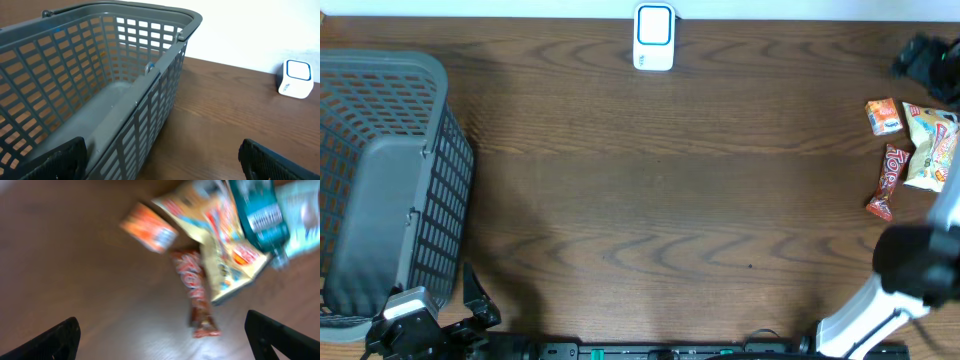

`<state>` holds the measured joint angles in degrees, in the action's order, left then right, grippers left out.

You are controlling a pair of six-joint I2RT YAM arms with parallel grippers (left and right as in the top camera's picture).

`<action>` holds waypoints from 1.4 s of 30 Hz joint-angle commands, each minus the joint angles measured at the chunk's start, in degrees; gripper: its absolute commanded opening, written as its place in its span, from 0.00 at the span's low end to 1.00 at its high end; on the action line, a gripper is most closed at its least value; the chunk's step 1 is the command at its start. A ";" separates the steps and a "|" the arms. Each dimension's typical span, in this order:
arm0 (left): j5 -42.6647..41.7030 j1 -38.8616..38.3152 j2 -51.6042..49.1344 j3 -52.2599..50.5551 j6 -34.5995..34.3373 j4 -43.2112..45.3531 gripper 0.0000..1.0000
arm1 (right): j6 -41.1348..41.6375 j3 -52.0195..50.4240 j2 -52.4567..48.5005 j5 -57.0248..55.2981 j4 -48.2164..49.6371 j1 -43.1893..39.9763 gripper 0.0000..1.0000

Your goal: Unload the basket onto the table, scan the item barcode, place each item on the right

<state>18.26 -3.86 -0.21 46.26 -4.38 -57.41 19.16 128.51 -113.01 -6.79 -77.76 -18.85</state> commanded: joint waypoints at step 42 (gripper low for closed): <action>1.27 0.20 0.00 -4.15 -4.04 -5.55 0.98 | 0.83 0.33 24.28 6.01 -8.04 43.52 0.99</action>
<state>18.26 -3.86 -0.21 46.26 -4.38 -57.41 18.76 129.97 -89.49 -1.02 -84.16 21.87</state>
